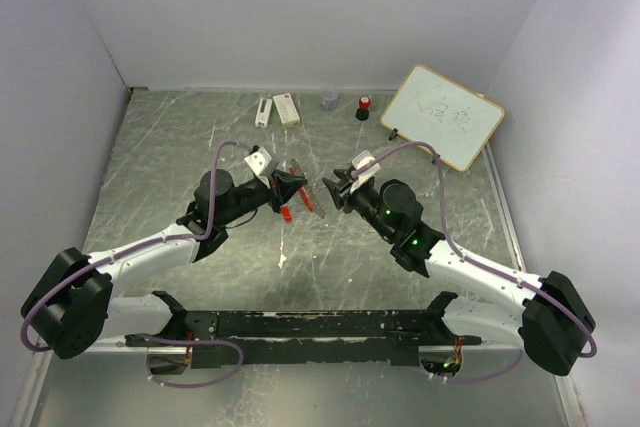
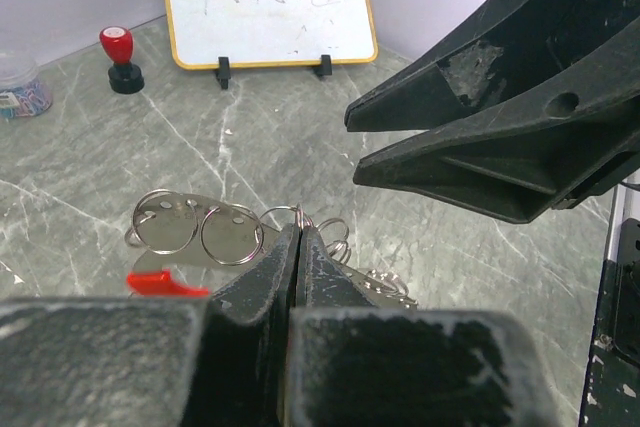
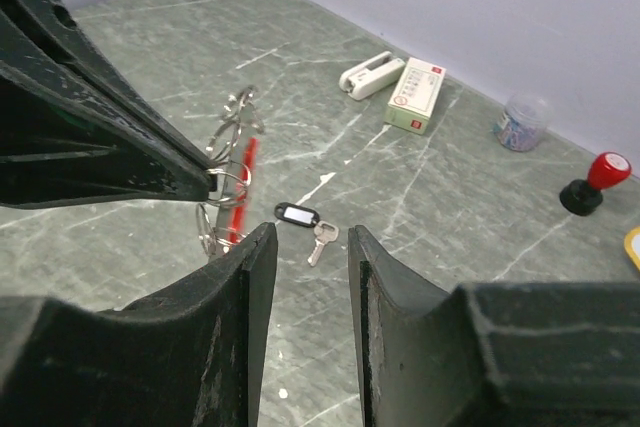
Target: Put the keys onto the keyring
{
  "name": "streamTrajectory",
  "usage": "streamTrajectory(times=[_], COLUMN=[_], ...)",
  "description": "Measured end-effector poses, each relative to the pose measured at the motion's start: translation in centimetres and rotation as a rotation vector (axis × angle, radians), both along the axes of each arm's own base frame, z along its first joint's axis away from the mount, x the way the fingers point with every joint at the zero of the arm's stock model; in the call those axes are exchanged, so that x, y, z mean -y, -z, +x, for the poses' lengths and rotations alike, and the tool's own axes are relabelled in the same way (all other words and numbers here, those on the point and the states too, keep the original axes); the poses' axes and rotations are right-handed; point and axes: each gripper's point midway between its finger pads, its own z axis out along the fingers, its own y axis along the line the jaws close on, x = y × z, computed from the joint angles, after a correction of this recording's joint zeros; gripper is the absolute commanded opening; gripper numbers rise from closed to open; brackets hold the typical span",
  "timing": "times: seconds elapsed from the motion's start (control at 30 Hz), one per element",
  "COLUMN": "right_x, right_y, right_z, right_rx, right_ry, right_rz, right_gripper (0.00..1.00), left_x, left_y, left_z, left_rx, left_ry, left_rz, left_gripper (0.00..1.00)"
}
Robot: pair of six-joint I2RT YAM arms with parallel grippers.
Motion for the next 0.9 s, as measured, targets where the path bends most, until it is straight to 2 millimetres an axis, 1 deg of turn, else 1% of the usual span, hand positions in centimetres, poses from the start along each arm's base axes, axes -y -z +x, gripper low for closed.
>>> streamTrajectory(times=[0.27, 0.73, 0.83, 0.9], right_x=[-0.9, -1.3, -1.3, -1.4], right_y=[-0.2, 0.6, 0.7, 0.6], right_z=[-0.5, -0.9, -1.0, -1.0], right_rx=[-0.003, -0.051, -0.055, -0.056], right_ry=[-0.054, -0.080, -0.082, -0.085], right_rz=[0.005, 0.005, 0.007, 0.010], right_gripper=[0.34, 0.35, 0.36, 0.39], left_x=[0.0, 0.0, 0.0, 0.0], left_y=[-0.1, -0.3, -0.3, -0.3], left_z=[0.0, 0.0, 0.0, 0.0], left_rx=[0.007, 0.015, 0.015, 0.015], left_ry=[0.003, 0.002, 0.002, 0.002], left_rz=[-0.002, -0.004, -0.004, -0.005], left_gripper=[0.07, 0.07, 0.07, 0.07])
